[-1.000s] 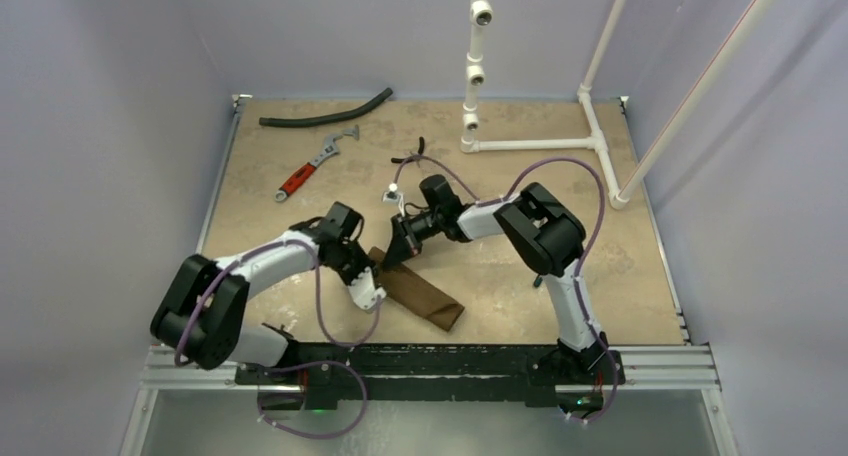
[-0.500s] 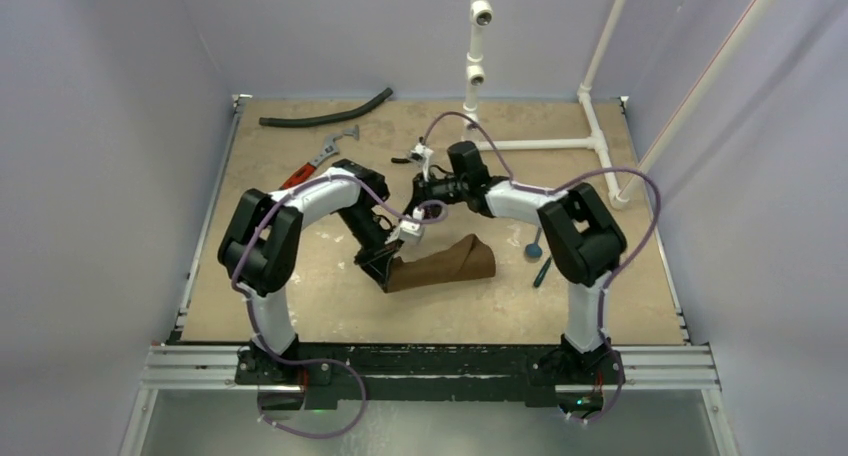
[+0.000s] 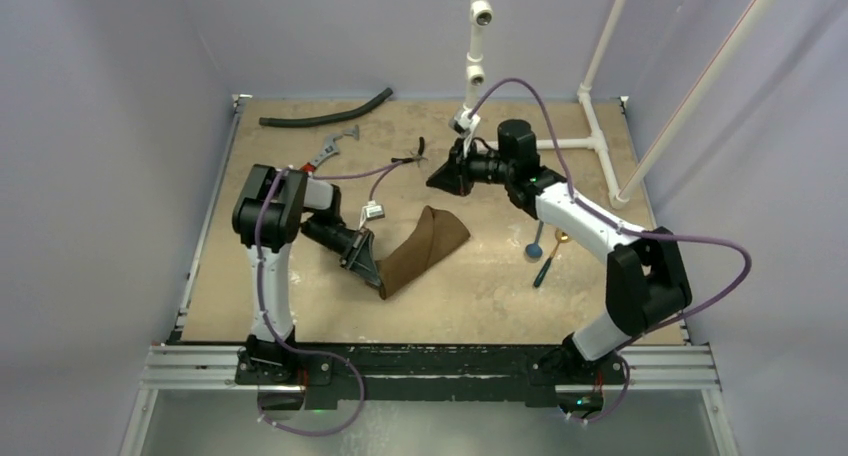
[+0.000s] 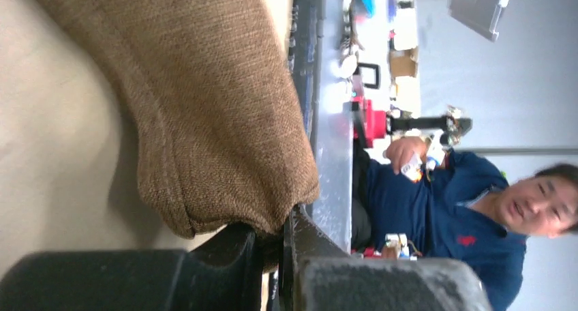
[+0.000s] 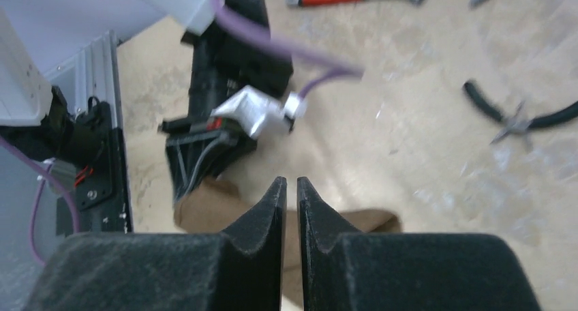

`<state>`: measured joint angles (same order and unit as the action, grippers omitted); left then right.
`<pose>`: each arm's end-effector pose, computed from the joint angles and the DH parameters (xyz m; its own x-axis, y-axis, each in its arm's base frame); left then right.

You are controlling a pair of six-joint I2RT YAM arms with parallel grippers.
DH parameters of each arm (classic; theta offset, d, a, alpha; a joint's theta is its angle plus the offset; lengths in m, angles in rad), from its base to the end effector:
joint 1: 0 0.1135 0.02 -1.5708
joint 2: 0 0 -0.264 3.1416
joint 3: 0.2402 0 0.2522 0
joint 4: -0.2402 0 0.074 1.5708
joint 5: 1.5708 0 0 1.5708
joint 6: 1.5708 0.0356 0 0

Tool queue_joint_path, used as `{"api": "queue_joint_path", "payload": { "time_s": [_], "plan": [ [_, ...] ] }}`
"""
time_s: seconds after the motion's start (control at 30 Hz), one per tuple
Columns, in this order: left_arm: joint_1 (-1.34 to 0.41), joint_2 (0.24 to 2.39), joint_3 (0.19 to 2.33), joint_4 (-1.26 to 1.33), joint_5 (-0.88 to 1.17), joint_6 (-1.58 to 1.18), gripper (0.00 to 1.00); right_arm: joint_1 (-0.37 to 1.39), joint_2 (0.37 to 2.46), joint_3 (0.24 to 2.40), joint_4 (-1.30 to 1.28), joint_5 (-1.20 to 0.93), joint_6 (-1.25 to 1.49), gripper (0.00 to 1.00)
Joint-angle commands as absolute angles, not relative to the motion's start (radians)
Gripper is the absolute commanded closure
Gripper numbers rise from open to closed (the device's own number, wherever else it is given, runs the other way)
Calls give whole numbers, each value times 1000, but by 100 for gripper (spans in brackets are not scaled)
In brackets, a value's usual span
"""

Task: Fold the napkin into a case and place the utensils inside
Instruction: Turn over the smaller rectangle-folded napkin at the center of the board.

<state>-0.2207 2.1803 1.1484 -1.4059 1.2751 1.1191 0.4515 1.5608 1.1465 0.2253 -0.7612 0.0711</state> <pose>0.2697 -0.0954 0.0959 -0.8585 0.4613 -0.2242 0.2853 0.0663 -0.9561 0.3166 0.1808 0.3151 -0.2344 -0.0565 -0.9705 -0.9112 0.3608 0.1990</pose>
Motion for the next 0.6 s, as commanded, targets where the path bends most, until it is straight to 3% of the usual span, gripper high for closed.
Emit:
{"api": "queue_joint_path", "payload": {
  "time_s": [0.0,0.07,0.1,0.17,0.3,0.57],
  "plan": [
    [-88,2251,1151,-1434,1347,1134,100,508,1608,1043,277,-799,129,88],
    [-43,2297,1165,-1435,1325,1111,100,571,1682,1049,294,-819,134,89],
    [-32,2303,1168,-1436,1325,1108,95,602,1721,1057,298,-815,139,91],
    [-28,2289,1168,-1435,1324,1111,54,633,1783,1048,361,-827,187,93],
    [-28,2202,1160,-1433,1316,1133,17,650,1882,1029,500,-824,282,95],
    [-30,2014,1229,-1392,1120,1033,8,666,2036,1101,475,-680,303,100]
  ]
}}
